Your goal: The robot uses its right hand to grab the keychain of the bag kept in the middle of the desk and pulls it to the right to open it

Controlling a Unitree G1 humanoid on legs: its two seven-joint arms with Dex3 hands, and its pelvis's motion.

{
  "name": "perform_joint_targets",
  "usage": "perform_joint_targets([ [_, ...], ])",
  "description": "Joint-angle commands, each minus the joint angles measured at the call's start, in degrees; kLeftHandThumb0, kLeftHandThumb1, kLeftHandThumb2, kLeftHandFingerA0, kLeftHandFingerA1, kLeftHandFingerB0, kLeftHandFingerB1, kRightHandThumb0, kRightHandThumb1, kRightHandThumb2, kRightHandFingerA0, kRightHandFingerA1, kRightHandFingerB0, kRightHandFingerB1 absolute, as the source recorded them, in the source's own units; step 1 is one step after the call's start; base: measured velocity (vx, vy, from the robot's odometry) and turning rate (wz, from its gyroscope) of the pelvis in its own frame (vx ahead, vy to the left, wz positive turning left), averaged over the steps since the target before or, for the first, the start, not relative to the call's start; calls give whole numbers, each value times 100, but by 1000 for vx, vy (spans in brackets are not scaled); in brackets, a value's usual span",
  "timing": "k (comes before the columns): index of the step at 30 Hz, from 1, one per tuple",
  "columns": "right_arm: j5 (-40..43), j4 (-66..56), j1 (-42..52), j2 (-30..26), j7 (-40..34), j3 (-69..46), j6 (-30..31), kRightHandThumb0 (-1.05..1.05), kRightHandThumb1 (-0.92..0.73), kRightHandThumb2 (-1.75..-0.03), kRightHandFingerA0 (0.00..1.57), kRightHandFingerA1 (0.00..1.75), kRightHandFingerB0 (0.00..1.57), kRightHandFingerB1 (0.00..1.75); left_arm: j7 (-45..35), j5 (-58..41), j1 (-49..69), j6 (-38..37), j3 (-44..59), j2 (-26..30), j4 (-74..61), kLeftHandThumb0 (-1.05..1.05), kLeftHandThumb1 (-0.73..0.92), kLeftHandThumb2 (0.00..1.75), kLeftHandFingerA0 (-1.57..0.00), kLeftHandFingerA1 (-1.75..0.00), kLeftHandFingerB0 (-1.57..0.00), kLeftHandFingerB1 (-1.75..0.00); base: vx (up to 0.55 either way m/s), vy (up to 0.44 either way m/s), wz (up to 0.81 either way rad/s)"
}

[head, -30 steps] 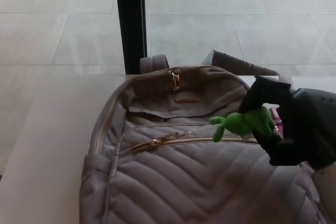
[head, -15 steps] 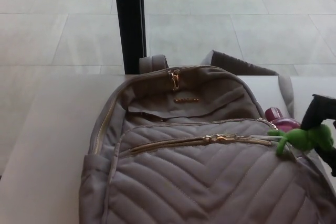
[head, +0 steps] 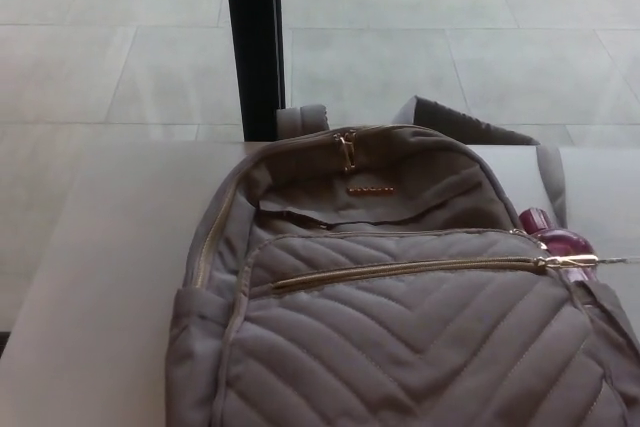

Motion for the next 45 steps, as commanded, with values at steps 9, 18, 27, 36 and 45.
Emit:
perform_joint_targets([
  [9, 1413, -276, 1217, -762, 1661, -442, 164, -86, -56, -58, 0, 0, 0, 0, 39, 5, 78, 157, -26, 20, 63, -86, 92, 75, -70, -61, -63, -48, 0, 0, 0],
  [18, 2601, 63, 1447, -797, 2298, -1220, 460, -102, -62, -94, 0, 29, 0, 11, 78, 64, 80, 259, -78, 22, 64, -84, 92, 77, -69, -62, -62, -46, 0, 0, 0],
  [27, 3088, 1492, 1334, -396, 1162, -2761, 618, -92, -53, -93, 0, 30, 0, 15, 19, 2, 178, 162, -30, 5, 47, -84, 92, 76, -67, -61, -60, -46, 0, 0, 0],
  [36, 3675, 4521, 1271, -444, 170, -4029, 1377, -53, -56, -56, 108, 145, 0, 45, 3, -90, 177, 203, 73, 14, 104, -90, 92, 74, -70, -64, -61, -48, 0, 0, 0],
  [45, 3392, 5865, 2073, -711, 1179, -3335, 1199, -53, -58, -79, 16, 68, 13, 55, -29, -109, 270, 256, 99, 117, 78, -93, 92, 75, -63, -64, -58, -48, 0, 0, 0],
])
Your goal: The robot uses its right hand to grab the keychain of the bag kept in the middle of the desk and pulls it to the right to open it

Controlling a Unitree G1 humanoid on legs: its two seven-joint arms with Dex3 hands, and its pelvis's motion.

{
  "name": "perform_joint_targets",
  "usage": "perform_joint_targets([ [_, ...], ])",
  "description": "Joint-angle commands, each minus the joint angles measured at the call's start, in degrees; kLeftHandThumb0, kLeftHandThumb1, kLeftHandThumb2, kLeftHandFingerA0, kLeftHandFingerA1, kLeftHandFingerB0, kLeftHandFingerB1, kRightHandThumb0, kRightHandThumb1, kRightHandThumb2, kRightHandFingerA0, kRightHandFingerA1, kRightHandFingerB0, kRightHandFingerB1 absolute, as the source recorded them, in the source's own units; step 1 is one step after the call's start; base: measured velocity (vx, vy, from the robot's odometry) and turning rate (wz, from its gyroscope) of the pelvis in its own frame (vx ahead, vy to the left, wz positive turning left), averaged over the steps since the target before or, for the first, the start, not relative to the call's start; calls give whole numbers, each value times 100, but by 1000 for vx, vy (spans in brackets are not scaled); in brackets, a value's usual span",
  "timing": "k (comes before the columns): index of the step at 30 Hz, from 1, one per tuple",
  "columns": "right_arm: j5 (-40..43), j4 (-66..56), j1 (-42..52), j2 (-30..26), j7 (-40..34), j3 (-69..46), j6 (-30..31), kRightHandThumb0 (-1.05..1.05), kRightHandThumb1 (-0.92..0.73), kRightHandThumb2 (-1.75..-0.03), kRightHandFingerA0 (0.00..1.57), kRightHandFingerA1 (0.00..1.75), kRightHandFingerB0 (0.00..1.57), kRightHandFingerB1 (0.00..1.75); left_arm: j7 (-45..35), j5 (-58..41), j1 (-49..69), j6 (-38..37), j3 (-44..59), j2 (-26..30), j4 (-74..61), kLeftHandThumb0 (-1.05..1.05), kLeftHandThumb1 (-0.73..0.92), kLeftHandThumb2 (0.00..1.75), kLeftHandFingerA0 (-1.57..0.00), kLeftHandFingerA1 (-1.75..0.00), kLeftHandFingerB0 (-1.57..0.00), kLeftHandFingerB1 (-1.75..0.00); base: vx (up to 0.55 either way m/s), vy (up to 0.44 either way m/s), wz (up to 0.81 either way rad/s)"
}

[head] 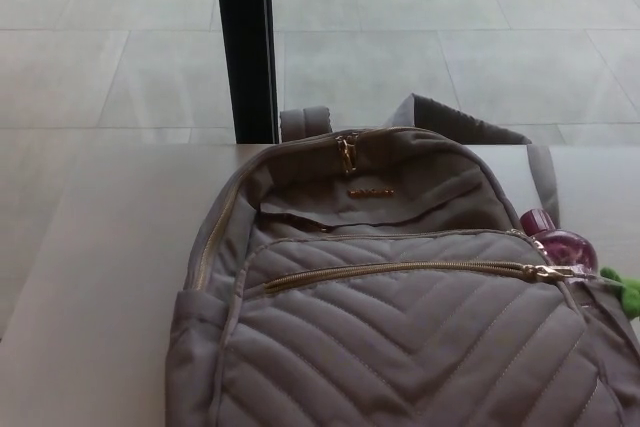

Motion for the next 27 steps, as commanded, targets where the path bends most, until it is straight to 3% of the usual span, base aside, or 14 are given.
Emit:
perform_joint_targets([
  [1, 1114, 2116, 256, -178, 17, -592, 623, -48, -70, -60, 12, 80, 10, 53, -41, -120, 140, 247, 129, 213, 57, -89, 92, 75, -63, -65, -56, -48, 0, 0, 0],
  [4, 1431, 2180, 50, -133, 224, -778, 399, -54, -47, -87, 22, 68, 24, 59, -14, -261, 78, 366, 262, 169, 7, -84, 92, 72, -67, -68, -57, -49, 0, 0, 0],
  [5, 1457, 2141, 64, -91, 292, -769, 275, -49, -64, -59, 34, 81, 35, 55, -86, -346, 42, 448, 344, 163, 15, -83, 92, 70, -65, -66, -57, -48, 0, 0, 0],
  [7, 1378, 2207, 33, -106, 294, -634, 152, -51, -65, -59, 47, 76, 43, 53, -76, -335, 14, 530, 391, 168, 7, -81, 92, 70, -65, -63, -58, -47, 0, 0, 0],
  [9, 1302, 2221, 2, -90, 369, -441, -24, -51, -51, -87, 58, 73, 42, 61, -17, -262, -19, 534, 391, 183, 73, -85, 76, 92, -65, -66, -54, -53, 0, 0, 0],
  [11, 1155, 2347, -25, -109, 437, -105, -289, -48, -63, -58, 73, 72, 53, 54, 47, -42, 28, 436, 221, 235, 57, -81, 92, 76, -63, -61, -52, -46, 0, 0, 0],
  [13, 1217, 2261, 48, -115, 572, 64, -323, -51, -61, -58, 76, 73, 54, 54, 8, -51, 77, 433, 203, 243, 6, -84, 92, 73, -64, -63, -55, -48, 0, 0, 0],
  [14, 1208, 2224, 108, -129, 575, 171, -401, -53, -49, -92, 84, 82, 50, 64, -25, -54, 88, 414, 197, 243, 22, -85, 92, 73, -62, -63, -55, -47, 0, 0, 0],
  [15, 1216, 2200, 120, -134, 535, 235, -389, -51, -62, -58, 86, 71, 59, 53, -40, -29, 94, 407, 168, 253, 24, -88, 92, 72, -59, -62, -54, -46, 0, 0, 0],
  [17, 1313, 2290, 100, -160, 506, 328, -427, -49, -61, -58, 86, 70, 62, 53, -73, -31, 116, 392, 154, 271, 19, -81, 74, 114, -60, -69, -47, -58, 0, 0, 0],
  [18, 1357, 2295, 97, -164, 501, 376, -432, -49, -61, -58, 86, 70, 62, 53, -82, -28, 130, 374, 147, 288, 20, -81, 74, 114, -60, -69, -47, -58, 0, 0, 0],
  [19, 1363, 2385, 80, -189, 461, 433, -465, -49, -61, -58, 84, 69, 63, 53, -84, -54, 139, 389, 159, 293, 9, -85, 92, 74, -65, -65, -52, -48, 0, 0, 0],
  [26, 1447, 2451, 136, -253, 378, 821, -616, -48, -63, -59, 82, 70, 59, 52, -115, -236, 52, 614, 340, 272, 9, -86, 77, 91, -63, -65, -48, -52, 0, 0, 0],
  [27, 1436, 2449, 143, -261, 357, 893, -641, -49, -63, -59, 82, 72, 60, 51, -132, -274, 36, 642, 386, 263, 18, -80, 92, 72, -64, -60, -50, -46, 0, 0, 0],
])
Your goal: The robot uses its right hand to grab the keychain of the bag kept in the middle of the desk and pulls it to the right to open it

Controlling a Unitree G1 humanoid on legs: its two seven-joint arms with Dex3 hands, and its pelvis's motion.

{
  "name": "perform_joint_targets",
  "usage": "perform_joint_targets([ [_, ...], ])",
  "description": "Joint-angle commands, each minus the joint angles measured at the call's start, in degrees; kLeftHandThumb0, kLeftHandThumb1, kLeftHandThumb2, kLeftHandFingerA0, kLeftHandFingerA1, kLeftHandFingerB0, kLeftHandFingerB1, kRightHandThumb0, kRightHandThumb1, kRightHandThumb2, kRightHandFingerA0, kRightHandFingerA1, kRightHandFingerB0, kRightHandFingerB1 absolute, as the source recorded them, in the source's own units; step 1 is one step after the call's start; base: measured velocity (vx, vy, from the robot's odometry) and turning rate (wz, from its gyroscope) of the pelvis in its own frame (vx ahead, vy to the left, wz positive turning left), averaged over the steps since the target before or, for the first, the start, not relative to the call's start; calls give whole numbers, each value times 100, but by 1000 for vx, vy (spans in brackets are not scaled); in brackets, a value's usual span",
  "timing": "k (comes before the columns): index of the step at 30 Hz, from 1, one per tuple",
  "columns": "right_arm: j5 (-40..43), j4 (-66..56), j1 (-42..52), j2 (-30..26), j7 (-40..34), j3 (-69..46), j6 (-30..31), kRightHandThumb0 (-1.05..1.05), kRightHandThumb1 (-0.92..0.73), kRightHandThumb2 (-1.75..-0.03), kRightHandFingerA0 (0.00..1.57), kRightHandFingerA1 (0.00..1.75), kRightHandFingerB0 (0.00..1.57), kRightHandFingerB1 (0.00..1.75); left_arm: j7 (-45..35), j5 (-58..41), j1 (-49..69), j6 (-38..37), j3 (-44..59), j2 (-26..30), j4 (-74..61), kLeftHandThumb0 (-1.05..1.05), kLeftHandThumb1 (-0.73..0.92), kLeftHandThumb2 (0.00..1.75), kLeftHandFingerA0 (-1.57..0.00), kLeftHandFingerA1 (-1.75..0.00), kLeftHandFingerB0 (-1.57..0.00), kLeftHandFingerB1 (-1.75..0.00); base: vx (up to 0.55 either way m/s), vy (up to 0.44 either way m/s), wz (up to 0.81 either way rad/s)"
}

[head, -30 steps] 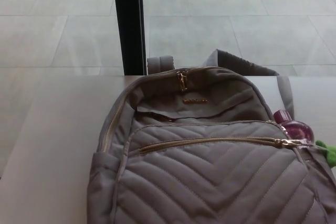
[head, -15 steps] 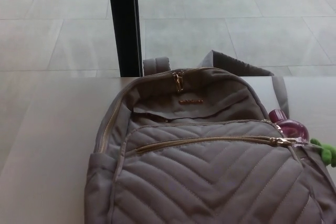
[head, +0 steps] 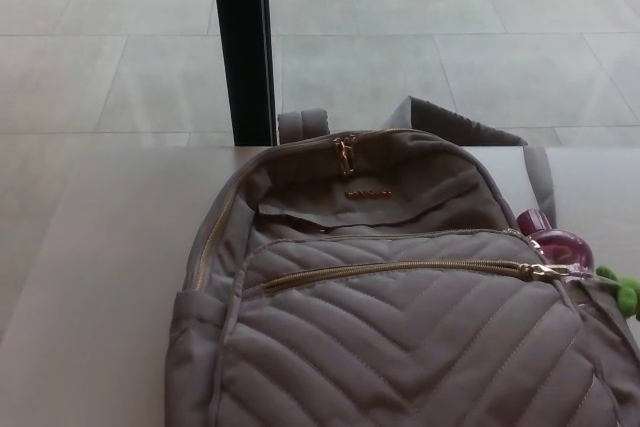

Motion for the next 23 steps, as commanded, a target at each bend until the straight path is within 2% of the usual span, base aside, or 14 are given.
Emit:
perform_joint_targets([
  [1, 197, 16, 48, -153, -56, 214, -221, -49, -63, -59, 82, 72, 60, 51, -109, -186, -47, 257, 144, 95, 10, -80, 92, 72, -64, -60, -50, -46, 0, 0, 0],
  [2, 180, 77, 16, -193, 44, 313, -235, -50, -65, -59, 67, 69, 53, 48, -119, -241, -36, 241, 206, 82, -7, -80, 92, 72, -65, -59, -51, -45, 0, 0, 0],
  [4, 168, 77, 36, -238, 72, 447, -310, -52, -66, -60, 61, 69, 48, 48, -94, -269, -53, 258, 265, 51, 13, -81, 92, 71, -65, -58, -52, -43, 0, 0, 0],
  [6, 211, 40, 71, -243, 115, 529, -362, -53, -65, -59, 61, 74, 46, 49, -58, -279, -56, 256, 299, 37, 10, -80, 92, 72, -61, -56, -50, -41, 0, 0, 0],
  [7, 195, 52, 72, -256, 90, 592, -381, -51, -66, -60, 58, 68, 49, 47, -52, -267, -55, 234, 299, 36, 20, -80, 92, 72, -64, -57, -51, -43, 0, 0, 0],
  [11, 201, 149, 51, -285, 14, 801, -431, -50, -66, -60, 61, 71, 51, 47, -68, -313, -63, 308, 371, 36, 11, -81, 92, 70, -66, -56, -52, -42, 0, 0, 0],
  [20, 177, 237, 63, -379, -106, 1181, -584, -51, -64, -59, 64, 75, 35, 45, -215, -210, 83, 235, 303, 100, -103, -82, 92, 71, -66, -60, -50, -46, 0, 0, 0],
  [21, 182, 209, 97, -383, -126, 1212, -591, -52, -64, -59, 69, 79, 33, 46, -113, 19, 80, 271, 85, 125, -97, -77, 73, 112, -63, -68, -47, -57, 0, 0, 0],
  [23, 219, 176, 148, -381, -111, 1202, -602, -52, -64, -59, 71, 81, 34, 46, -96, 65, 58, 295, 19, 134, -93, -75, 73, 110, -63, -67, -47, -57, 0, 0, 0],
])
